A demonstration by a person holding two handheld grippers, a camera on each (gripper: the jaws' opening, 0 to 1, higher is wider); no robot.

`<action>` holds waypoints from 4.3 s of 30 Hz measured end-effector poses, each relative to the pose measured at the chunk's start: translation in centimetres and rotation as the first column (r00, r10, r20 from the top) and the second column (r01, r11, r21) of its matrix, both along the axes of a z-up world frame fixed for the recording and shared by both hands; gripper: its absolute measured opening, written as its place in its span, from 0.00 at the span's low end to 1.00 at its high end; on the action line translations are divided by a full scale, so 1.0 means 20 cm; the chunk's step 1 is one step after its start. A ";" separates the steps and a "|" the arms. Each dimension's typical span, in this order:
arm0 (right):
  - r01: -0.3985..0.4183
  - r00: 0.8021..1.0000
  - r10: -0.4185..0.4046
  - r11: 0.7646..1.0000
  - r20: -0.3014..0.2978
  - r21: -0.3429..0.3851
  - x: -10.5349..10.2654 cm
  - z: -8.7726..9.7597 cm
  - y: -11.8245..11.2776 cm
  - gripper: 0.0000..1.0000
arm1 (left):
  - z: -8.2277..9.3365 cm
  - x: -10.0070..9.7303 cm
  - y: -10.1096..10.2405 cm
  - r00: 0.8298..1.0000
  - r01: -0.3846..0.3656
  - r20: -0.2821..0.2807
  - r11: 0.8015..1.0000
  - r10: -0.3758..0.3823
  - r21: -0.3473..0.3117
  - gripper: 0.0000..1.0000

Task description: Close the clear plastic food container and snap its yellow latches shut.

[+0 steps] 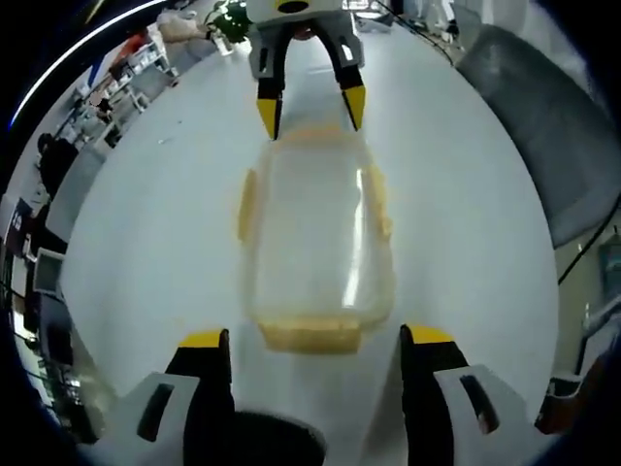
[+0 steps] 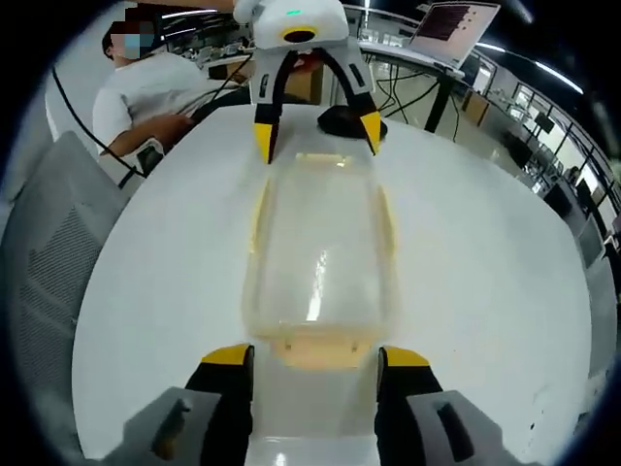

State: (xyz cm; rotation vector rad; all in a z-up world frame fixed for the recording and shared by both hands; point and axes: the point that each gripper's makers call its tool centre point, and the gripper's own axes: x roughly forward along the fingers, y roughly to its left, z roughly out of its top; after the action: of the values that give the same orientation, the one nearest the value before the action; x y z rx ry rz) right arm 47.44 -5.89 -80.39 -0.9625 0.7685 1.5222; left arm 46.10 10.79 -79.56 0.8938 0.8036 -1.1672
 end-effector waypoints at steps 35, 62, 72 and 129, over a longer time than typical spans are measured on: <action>0.027 0.999 -0.027 1.000 -0.025 0.001 -0.01 -0.01 0.03 0.37 | -0.01 0.06 -0.01 0.999 0.049 -0.026 0.998 -0.048 0.026 0.55; 0.002 1.000 -0.002 1.000 -0.030 -0.002 -0.01 -0.01 0.03 0.37 | -0.03 0.04 0.02 0.990 0.067 -0.126 0.995 -0.057 0.078 0.38; 0.021 0.999 -0.022 0.999 -0.033 -0.027 -0.01 -0.01 0.04 0.37 | -0.04 0.05 0.02 0.987 0.082 -0.147 0.992 -0.068 0.094 0.38; 0.044 0.998 -0.039 0.993 0.053 -0.113 -0.02 0.11 -0.01 0.34 | 0.08 0.01 -0.01 0.993 -0.041 -0.103 0.980 0.062 0.195 0.36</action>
State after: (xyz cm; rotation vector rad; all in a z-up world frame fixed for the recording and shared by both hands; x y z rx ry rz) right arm 47.08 -6.07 -78.17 -1.0596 0.8411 1.4248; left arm 46.24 10.53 -78.02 0.9689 1.0367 -1.1130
